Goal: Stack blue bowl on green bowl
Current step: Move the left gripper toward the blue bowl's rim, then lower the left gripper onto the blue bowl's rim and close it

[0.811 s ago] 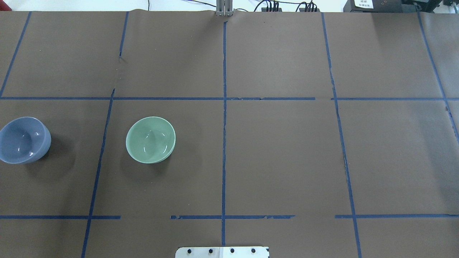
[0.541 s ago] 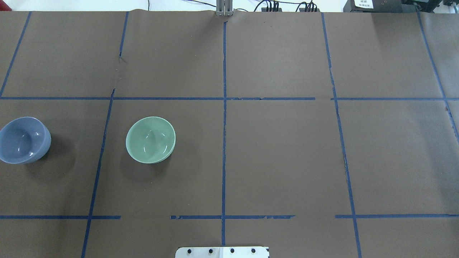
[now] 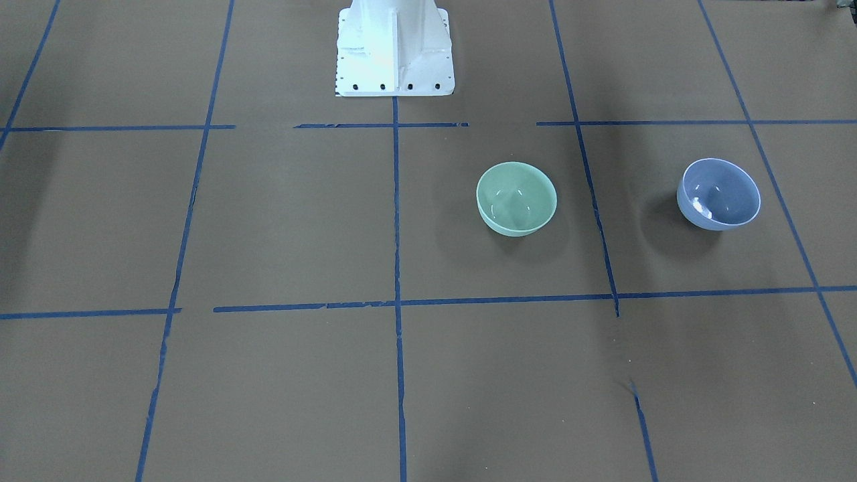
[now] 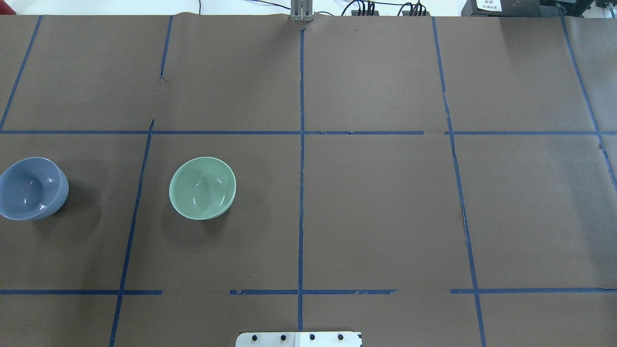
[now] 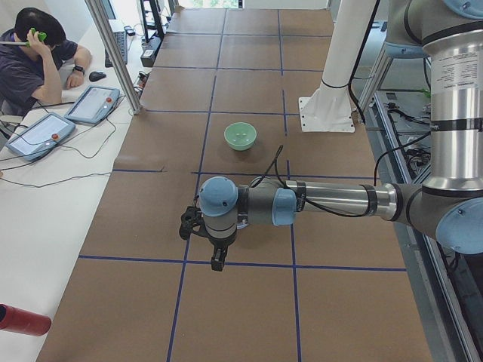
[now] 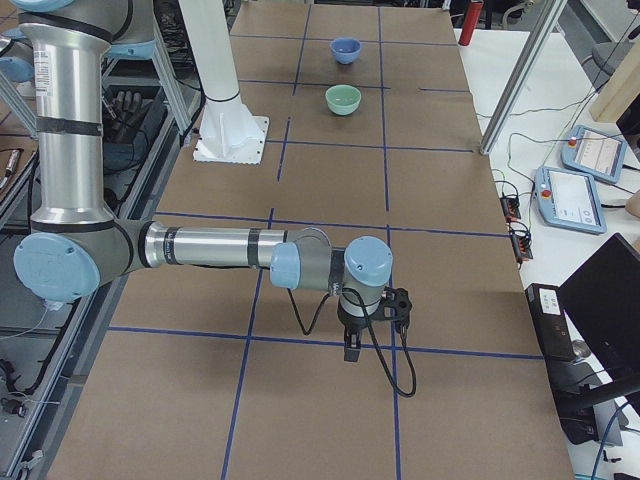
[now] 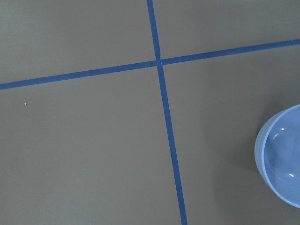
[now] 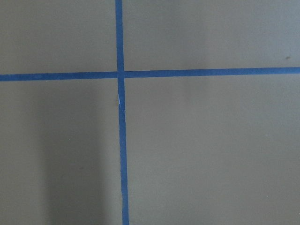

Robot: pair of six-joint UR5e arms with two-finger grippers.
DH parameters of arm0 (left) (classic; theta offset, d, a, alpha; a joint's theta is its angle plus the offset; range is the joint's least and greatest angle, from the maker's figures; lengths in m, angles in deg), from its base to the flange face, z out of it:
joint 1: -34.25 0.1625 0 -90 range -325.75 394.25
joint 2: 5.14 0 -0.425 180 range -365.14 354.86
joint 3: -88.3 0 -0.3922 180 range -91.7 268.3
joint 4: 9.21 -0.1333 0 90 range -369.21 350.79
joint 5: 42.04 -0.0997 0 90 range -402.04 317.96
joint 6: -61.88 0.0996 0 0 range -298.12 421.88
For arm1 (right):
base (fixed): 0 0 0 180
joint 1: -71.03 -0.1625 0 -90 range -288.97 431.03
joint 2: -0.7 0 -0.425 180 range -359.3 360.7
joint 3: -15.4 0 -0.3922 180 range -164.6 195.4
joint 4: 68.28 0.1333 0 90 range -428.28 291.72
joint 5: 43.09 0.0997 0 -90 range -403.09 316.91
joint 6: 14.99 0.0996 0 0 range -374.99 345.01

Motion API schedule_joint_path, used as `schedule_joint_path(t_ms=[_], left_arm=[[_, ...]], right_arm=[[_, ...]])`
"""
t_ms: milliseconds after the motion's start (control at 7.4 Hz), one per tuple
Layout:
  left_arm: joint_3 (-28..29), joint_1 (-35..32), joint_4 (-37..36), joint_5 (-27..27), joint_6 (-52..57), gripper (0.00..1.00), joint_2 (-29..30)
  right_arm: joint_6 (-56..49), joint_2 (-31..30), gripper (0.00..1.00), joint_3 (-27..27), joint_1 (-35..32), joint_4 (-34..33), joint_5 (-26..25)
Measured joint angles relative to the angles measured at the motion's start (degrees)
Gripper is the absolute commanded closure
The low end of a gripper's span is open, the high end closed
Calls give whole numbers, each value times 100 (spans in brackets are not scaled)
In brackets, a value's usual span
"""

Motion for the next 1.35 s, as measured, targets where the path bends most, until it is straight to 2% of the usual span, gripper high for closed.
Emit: schedule_joint_path(t_ms=[405,541,811,1081,1351], left_arm=[[-42,209,218,-13,-421,0,16],[-23,444,708,-37,-1004,0,-43],[100,1171,2213,-167,-2604,0,-306],[432,1960,3637,-612,-4075,0,-467],[732,2559,4531,-950,-5139,0,-492]], right_arm=[[-1,0,0,0,1,0,0],[-1,0,0,0,1,0,0],[-1,0,0,0,1,0,0],[-3,0,0,0,1,0,0],[-3,0,0,0,1,0,0]])
